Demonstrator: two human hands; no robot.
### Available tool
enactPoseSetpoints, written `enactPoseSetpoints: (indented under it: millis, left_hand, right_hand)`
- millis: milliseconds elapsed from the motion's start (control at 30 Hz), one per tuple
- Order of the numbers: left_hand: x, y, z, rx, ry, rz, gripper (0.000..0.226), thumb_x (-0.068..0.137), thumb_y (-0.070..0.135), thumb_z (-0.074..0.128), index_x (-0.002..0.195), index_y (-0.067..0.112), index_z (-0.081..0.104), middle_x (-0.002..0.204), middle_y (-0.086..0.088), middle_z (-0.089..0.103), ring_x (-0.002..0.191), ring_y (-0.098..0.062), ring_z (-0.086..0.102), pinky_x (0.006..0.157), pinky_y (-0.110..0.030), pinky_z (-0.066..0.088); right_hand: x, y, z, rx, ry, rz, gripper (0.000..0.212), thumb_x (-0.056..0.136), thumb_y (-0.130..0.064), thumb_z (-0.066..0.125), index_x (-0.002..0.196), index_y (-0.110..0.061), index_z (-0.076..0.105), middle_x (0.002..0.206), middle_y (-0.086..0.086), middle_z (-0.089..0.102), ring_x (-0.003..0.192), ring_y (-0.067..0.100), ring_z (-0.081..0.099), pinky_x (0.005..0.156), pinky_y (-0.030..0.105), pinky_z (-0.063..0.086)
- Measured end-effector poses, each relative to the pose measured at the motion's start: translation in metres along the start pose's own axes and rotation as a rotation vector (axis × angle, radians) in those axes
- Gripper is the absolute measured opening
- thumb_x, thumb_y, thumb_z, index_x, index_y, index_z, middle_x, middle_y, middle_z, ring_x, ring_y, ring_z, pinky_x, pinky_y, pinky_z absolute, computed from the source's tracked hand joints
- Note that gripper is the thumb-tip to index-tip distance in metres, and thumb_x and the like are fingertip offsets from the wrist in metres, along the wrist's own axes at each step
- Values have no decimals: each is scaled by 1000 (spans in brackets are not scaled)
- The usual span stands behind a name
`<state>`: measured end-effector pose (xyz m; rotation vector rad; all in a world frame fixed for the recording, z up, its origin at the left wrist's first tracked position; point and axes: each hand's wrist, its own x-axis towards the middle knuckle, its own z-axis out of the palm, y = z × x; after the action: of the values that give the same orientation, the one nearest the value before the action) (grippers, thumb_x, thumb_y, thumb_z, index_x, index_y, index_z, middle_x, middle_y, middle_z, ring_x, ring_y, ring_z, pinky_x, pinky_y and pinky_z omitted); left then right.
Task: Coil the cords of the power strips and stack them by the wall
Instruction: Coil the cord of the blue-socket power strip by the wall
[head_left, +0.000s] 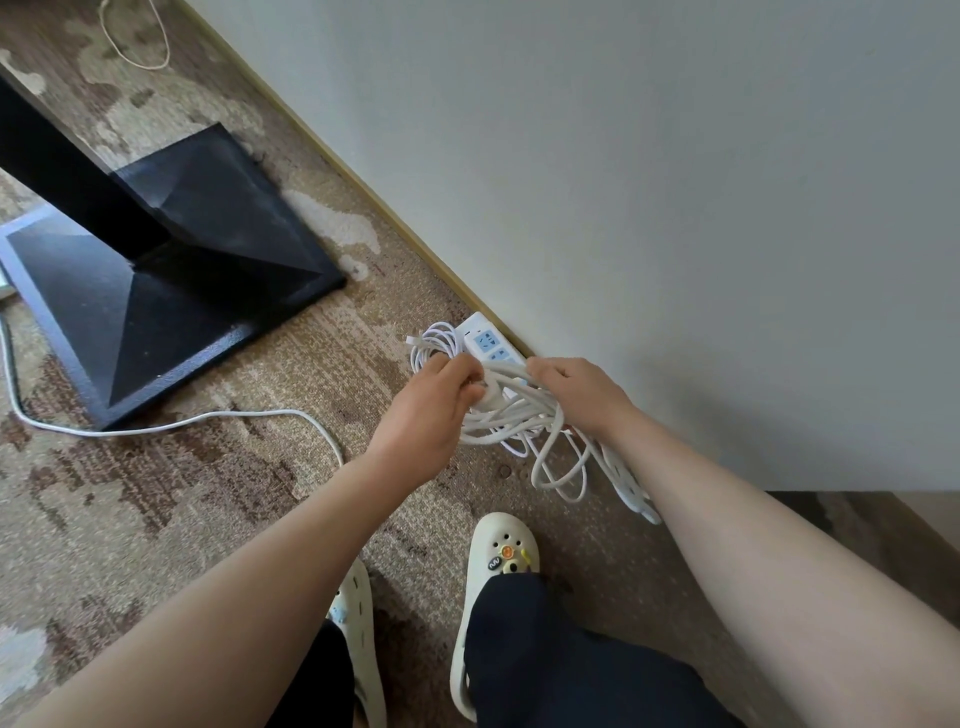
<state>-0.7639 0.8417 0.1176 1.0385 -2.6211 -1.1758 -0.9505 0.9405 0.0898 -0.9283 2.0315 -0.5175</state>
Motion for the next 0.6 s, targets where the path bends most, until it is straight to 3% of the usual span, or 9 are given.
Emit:
enactPoseSetpoints:
  millis: [100,200,333,467,600]
  left_hand:
    - [3,4,-2,-156,23,-89,12,101,25,41,96,26,52,95,3,57,80,-17,61,72,-47,56]
    - [3,10,-5,-389,35,-220,18,103,21,37,93,26,51,93,-1,64,79,-18,69,70,-48,59]
    - [4,15,-7,-596,46,-366,10,100,25,48,93,20,53,98,-8,67,72,-17,71,70,-42,61]
    - [4,15,-5,-316,65,-333,26,80,25,74,90,23,51,88,-4,65,66,-22,66,58,-34,56]
    - [7,8,-17,-409,37,-388,19,81,11,72,91,15,56,79,-8,70,61,-20,69,53,-31,59]
  right_hand:
    - [-2,4,-1,80,-36,-93,41,82,-76,42,89,-42,63,84,-16,65,81,9,61,77,39,46]
    - [-3,7,0,81,-51,-134,44,76,-78,55,104,-44,61,92,-17,67,87,5,63,81,37,51]
    - [0,3,6,65,-30,-134,32,73,-71,65,92,-46,61,83,-17,66,80,5,62,76,37,51]
    - [1,-1,10,43,-52,-118,40,71,-66,68,103,-42,63,89,-15,68,82,4,64,75,35,52]
    - [-1,4,7,-23,-111,-82,47,71,-52,72,114,-42,59,91,-15,66,84,7,63,76,34,53]
